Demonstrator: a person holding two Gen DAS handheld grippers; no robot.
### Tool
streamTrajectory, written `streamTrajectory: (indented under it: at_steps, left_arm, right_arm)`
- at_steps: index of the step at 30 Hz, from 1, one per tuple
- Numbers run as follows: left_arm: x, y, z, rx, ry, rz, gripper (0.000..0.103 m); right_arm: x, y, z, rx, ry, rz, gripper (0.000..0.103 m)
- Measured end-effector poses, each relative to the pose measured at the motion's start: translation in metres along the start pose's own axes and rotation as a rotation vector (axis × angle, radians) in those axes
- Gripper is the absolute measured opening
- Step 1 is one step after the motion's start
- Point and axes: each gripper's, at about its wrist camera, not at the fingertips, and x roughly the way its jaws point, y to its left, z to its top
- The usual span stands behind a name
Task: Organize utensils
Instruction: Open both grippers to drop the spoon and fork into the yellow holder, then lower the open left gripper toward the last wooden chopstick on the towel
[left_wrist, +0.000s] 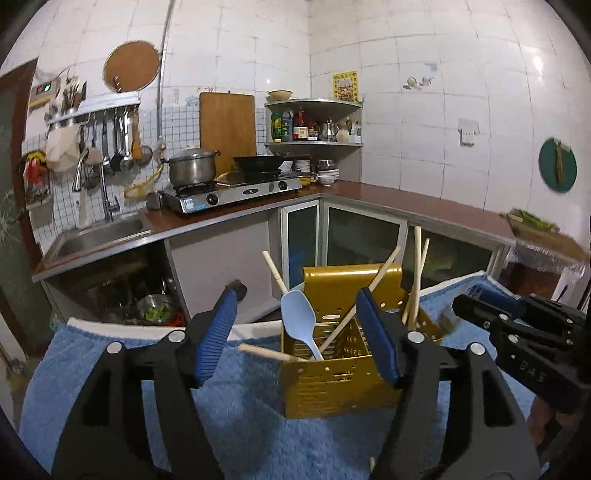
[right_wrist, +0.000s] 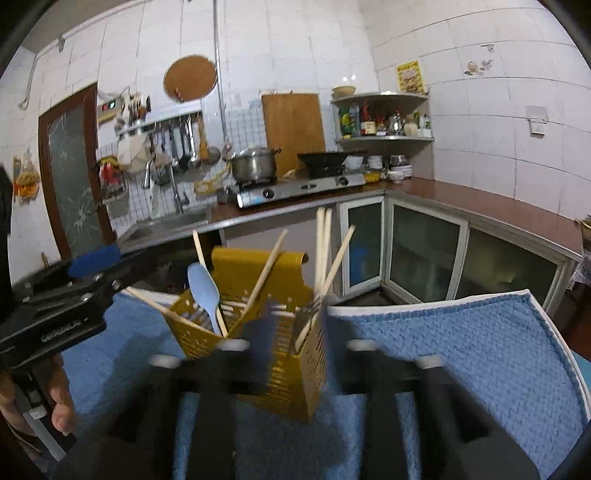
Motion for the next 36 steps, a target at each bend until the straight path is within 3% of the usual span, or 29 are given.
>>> streamTrajectory:
  at_steps: [3, 12, 18, 29, 36]
  left_arm:
    - [-0.013, 0.01, 0.0, -0.029, 0.01, 0.011, 0.083]
    - [-0.049, 0.03, -0.027, -0.074, 0.057, 0.062, 0.097]
    - [-0.062, 0.038, -0.058, -0.124, 0.123, 0.046, 0.098]
    - [-0.072, 0.021, -0.107, -0.058, 0.225, 0.023, 0.098]
    - [-0.069, 0.015, -0.133, -0.054, 0.284, -0.03, 0.098]
  right_arm:
    - [-0.017, 0.001, 0.007, 0.002, -0.016, -0.002, 0.055]
    - [-0.051, -0.005, 0.0, 0.019, 0.047, -0.115, 0.059]
    - [-0.076, -0.014, -0.026, 0.047, 0.089, -0.172, 0.059]
    - [-0.104, -0.044, -0.091, 0.101, 0.208, -0.297, 0.059]
    - [-0.105, -0.059, -0.114, 0.145, 0.258, -0.351, 0.059]
